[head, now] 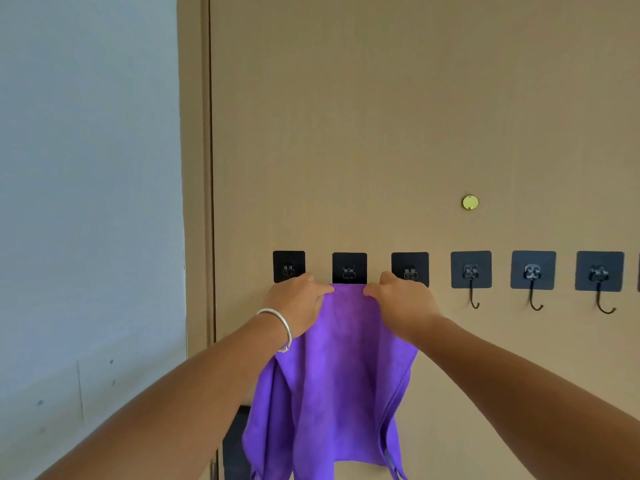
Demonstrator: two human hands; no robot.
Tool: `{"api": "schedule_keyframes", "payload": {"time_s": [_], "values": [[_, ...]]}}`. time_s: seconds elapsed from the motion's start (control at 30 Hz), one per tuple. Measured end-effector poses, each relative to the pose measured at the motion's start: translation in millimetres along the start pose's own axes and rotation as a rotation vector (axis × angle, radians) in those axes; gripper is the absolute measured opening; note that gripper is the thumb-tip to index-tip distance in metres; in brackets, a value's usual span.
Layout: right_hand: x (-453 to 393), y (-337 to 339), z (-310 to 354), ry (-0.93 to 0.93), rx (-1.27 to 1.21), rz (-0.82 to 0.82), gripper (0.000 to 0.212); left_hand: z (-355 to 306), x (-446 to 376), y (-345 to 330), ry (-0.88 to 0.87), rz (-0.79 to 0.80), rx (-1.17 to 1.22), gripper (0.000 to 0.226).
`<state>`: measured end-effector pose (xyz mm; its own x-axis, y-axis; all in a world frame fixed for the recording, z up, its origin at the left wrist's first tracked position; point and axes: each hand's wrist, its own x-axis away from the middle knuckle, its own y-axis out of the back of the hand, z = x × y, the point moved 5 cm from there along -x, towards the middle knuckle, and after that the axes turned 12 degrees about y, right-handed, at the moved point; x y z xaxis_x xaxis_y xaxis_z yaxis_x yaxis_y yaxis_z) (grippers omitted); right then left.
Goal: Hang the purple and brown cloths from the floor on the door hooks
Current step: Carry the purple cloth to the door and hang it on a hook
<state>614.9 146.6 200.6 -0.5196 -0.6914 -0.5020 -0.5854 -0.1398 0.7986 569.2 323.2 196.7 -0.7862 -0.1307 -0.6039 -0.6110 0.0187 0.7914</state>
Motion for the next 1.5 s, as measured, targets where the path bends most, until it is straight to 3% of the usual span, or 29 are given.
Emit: {"api": "schedule_keyframes", "payload": {"time_s": [0.43,0.67,0.83,1.0,1.13,1.4,1.5], "values": [[-2,-44,15,0.049,0.035,0.020,0.036,-11,5,-45,0.093,-0.038,0.051,0.028],[5,-77,33,-0.018,-0.170,-0.091,0.030,-22,18,-78,0.222,0.071,0.221,0.019],[13,-83,29,-0.041,-0.343,-0.188,0.030,-22,23,-79,0.190,0.109,0.338,0.018],[30,-76,23,-0.159,-0.587,-0.366,0.032,-9,37,-61,0.309,0.006,0.440,0.025],[33,-79,32,-0.204,-0.641,-0.301,0.033,-16,57,-87,0.391,0.175,0.399,0.016],[42,-100,44,-0.209,-0.705,-0.198,0.047,-32,84,-142,0.831,0.554,1.261,0.034],[44,-104,45,-0.177,-0.699,-0.155,0.049,-27,87,-145,0.886,0.631,1.126,0.037]]}}
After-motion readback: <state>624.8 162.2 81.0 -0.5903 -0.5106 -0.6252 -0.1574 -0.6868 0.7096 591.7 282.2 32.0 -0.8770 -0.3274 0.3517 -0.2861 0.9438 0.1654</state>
